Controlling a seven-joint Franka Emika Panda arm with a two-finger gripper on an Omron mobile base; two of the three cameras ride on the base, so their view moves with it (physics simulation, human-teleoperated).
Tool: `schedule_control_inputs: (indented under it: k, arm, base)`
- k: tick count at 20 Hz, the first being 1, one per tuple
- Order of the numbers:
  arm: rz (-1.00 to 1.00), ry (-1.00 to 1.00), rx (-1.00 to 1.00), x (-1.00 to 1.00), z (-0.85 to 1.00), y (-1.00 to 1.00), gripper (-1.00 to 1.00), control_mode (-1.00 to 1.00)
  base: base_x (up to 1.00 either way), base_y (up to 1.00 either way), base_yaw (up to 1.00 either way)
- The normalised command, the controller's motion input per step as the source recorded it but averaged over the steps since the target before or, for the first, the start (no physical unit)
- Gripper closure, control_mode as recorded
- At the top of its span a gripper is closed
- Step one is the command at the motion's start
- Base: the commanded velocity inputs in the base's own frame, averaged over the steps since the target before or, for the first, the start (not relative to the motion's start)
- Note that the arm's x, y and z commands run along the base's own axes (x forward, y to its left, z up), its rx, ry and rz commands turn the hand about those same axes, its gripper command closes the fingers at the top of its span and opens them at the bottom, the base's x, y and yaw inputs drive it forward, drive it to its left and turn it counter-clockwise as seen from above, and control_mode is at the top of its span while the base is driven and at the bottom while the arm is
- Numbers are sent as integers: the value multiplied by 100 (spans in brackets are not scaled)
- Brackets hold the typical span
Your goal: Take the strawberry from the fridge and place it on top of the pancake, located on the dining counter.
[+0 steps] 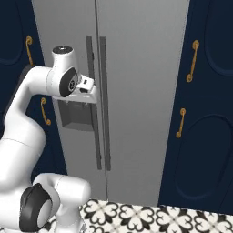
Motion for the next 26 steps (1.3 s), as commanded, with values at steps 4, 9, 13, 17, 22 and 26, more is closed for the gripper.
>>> schedule_control_inputs:
  k: [4,9,13,17,22,26]
  arm:
    - [0,0,0,0,0,0,-100,-100]
    - [5,-16,0,52,-15,-13,-100,-100]
    - [0,-35,0,37,-8,-45,-100,-100]
    - [0,-13,1,93,0,-14,-100,-100]
    - [-2,-1,0,71,0,25,-100,-100]
    - [-3,0,0,87,0,-9,-100,-100]
  base:
    - [-4,0,0]
    - [0,0,0]
    - [0,0,0]
    - [0,0,0]
    - [0,0,0]
    - [0,0,0]
